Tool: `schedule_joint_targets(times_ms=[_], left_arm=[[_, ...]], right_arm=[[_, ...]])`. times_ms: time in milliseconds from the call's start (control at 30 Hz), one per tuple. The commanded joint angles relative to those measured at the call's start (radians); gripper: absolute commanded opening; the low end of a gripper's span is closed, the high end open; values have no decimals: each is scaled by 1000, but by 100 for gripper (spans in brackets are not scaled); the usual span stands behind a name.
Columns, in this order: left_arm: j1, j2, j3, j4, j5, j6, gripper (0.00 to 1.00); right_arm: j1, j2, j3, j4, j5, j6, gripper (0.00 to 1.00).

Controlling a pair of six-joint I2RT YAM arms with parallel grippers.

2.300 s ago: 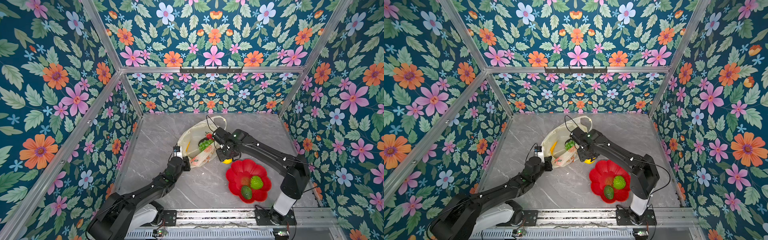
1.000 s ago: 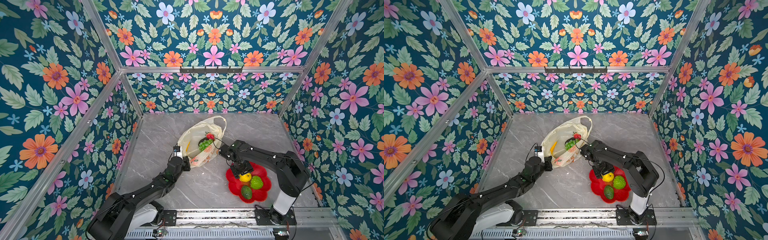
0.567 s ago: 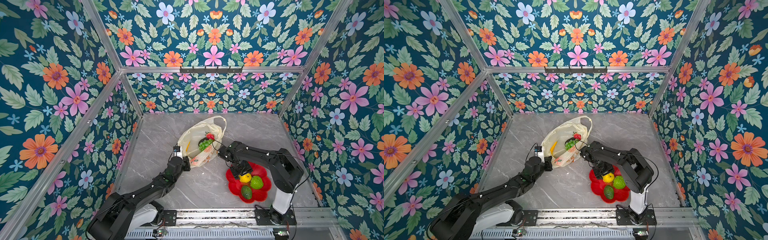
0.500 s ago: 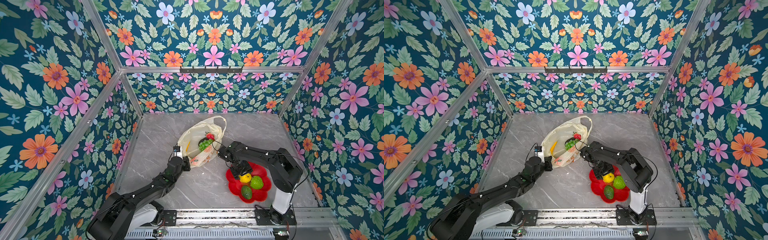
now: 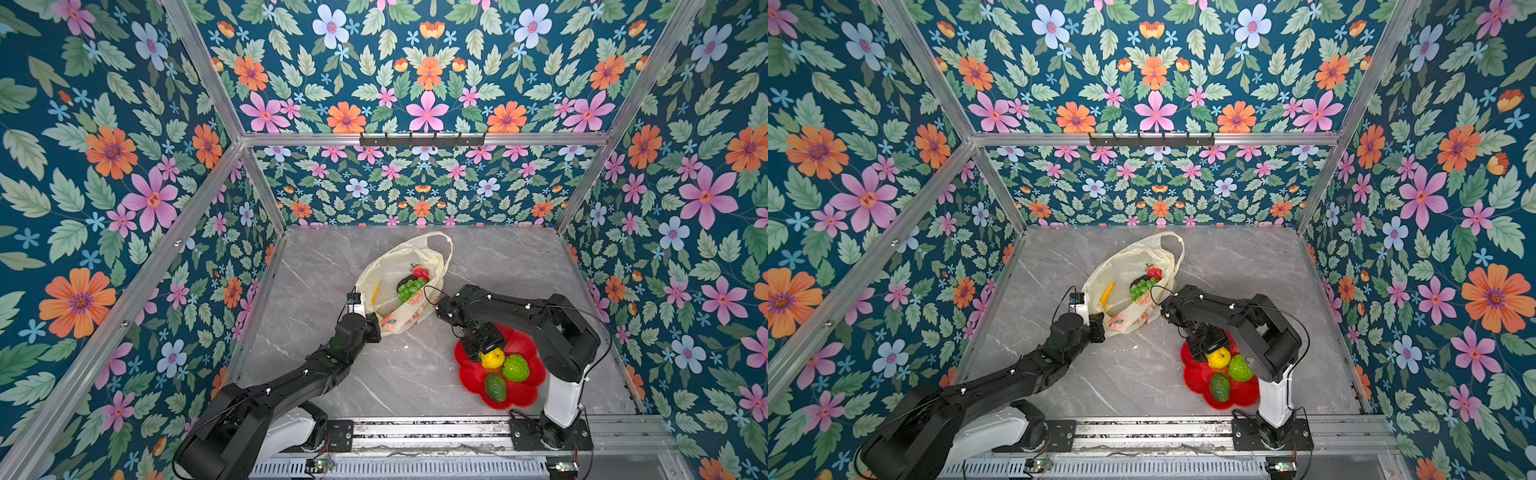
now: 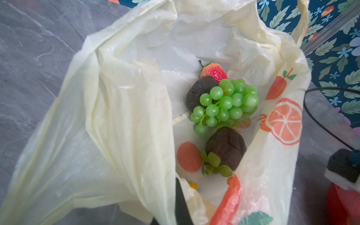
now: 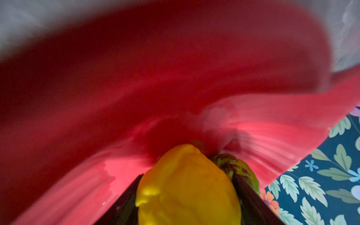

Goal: Take fruits out of the plastic bag
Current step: Place the fruit on the plate.

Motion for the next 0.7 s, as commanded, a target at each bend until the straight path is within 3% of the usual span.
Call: schedule_joint_targets(times_ms=[0, 233, 667], left_arm=[[0, -3, 8, -8, -13, 8, 0], [0, -6, 8, -10, -15, 10, 0], [0, -8, 8, -11, -17, 10, 0]], right_arm=[[1, 5, -1, -15, 8, -1, 72], [1, -5, 2, -14, 5, -2, 80], [1, -69, 37, -12, -42, -10, 86]])
